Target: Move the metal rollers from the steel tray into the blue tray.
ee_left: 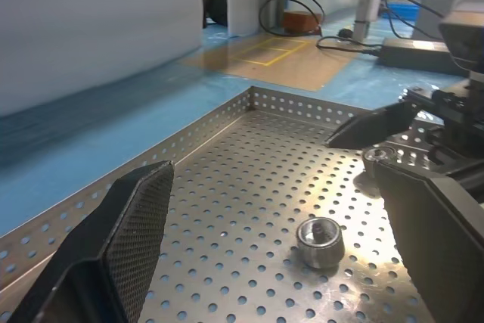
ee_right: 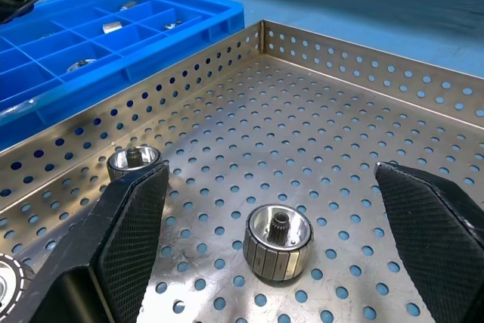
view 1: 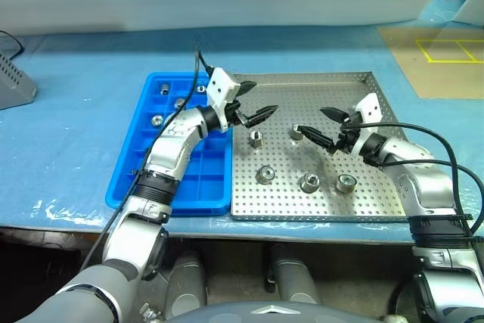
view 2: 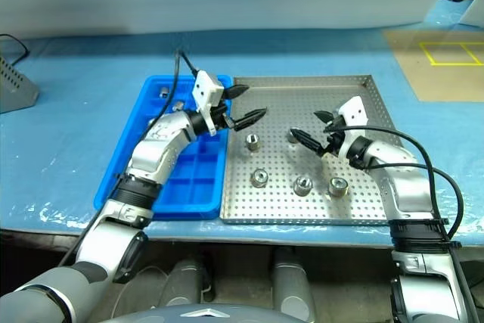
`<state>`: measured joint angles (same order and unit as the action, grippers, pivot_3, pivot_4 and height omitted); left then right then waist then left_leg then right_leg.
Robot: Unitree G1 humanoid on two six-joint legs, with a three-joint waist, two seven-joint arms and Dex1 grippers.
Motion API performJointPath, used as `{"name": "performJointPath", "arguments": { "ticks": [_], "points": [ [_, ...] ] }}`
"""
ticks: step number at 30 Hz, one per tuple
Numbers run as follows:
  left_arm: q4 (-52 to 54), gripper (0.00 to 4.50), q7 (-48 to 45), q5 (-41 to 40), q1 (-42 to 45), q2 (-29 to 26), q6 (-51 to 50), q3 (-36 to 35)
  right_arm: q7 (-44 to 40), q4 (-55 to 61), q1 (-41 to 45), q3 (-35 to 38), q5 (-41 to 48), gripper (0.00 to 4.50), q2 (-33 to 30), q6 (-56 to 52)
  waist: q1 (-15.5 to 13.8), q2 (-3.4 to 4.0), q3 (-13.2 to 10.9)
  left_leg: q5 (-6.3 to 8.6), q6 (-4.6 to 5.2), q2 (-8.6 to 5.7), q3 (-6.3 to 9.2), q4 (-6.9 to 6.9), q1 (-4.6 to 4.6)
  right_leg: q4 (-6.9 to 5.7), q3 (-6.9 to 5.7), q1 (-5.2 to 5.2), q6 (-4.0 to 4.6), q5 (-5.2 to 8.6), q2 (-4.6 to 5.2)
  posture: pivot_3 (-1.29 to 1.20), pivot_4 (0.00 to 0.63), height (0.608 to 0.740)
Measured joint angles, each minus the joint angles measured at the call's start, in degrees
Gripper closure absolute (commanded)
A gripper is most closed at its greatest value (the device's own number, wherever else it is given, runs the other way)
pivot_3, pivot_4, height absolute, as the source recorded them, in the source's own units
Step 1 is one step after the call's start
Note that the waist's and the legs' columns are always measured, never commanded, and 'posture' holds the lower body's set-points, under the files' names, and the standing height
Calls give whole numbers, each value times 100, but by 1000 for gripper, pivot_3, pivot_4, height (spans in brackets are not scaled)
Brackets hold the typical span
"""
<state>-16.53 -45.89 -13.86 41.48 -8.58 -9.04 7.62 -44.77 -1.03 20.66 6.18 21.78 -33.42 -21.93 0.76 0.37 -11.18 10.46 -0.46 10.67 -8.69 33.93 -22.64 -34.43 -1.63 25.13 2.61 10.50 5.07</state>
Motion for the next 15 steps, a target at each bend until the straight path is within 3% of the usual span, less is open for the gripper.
{"name": "performJointPath", "arguments": {
  "ticks": [6, 15],
  "points": [
    [328, 28, -11, 343, -236, -39, 210, 408, -112, 373, -119, -15, -27, 9, -25, 82, 2, 0, 0, 1, -4, 4, -1, -6, 4, 0, -1, 1, -16, 9, -2, -275, 150, 740],
    [374, 28, 45, 398, -298, -26, 225, 411, -99, 552, -202, -31, -36, 9, -25, 82, 5, 0, 0, 5, -11, 2, -4, -6, 5, 0, 2, 1, -30, 18, -1, -271, 150, 740]
  ]
}}
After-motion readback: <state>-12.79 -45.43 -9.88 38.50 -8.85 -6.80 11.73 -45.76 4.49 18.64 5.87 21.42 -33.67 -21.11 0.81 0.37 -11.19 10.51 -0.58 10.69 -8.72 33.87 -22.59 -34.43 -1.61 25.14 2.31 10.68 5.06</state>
